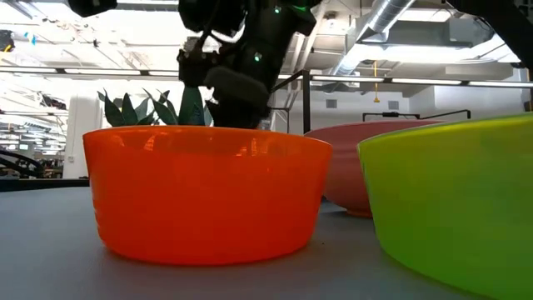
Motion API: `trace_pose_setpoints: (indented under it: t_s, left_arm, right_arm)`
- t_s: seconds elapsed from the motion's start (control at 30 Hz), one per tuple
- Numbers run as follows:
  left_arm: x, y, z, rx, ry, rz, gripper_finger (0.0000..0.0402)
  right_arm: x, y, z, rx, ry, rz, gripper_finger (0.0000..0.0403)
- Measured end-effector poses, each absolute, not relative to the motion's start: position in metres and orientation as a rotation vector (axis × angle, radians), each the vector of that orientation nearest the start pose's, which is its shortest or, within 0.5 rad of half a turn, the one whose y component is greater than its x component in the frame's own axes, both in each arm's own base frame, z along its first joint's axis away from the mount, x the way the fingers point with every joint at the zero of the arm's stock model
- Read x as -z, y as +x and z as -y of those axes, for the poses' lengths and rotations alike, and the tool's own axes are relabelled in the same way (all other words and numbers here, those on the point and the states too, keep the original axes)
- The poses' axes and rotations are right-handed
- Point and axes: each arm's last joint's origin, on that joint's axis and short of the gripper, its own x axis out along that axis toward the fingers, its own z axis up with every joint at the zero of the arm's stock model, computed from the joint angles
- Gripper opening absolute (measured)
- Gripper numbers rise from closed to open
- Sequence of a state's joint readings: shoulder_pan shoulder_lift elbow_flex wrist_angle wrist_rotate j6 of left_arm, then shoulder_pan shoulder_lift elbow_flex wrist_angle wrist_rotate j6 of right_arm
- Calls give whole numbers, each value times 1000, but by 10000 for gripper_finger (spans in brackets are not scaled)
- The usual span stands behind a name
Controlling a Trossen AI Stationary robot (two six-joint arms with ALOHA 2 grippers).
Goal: Place and stack bowls onto a shelf
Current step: Put the small yellow bowl on the shelf
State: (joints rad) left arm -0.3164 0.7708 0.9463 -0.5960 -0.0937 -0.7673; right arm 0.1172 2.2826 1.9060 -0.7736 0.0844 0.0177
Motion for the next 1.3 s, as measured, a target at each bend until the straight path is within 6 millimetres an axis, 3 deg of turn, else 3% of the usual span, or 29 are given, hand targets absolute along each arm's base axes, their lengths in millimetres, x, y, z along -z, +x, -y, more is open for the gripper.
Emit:
trace_pose_setpoints:
  t_s: [0.27, 0.63, 0.87, 1.0, 1.13, 1.3]
  left_arm:
    - [-350, 143, 44, 50, -668, -472, 269]
    - [-350, 143, 44, 50, -669, -472, 269]
    - [-350, 143, 44, 50, -668, -471, 269]
    - [-350, 143, 44, 50, -668, -471, 269]
    - [-350, 143, 44, 51, -668, -471, 269]
    - [-351, 143, 44, 63, -640, -459, 269]
  right_arm:
    - [-182, 479, -54, -22, -90, -1141, 251]
    - [-173, 474, -53, -25, -99, -1185, 149]
    - [-175, 471, -50, -9, -83, -1209, 23]
    - [-174, 470, -49, 6, -61, -1230, 24]
    - [-189, 470, -48, 14, -59, -1209, 23]
    - [-231, 471, -40, 52, -63, -1152, 23]
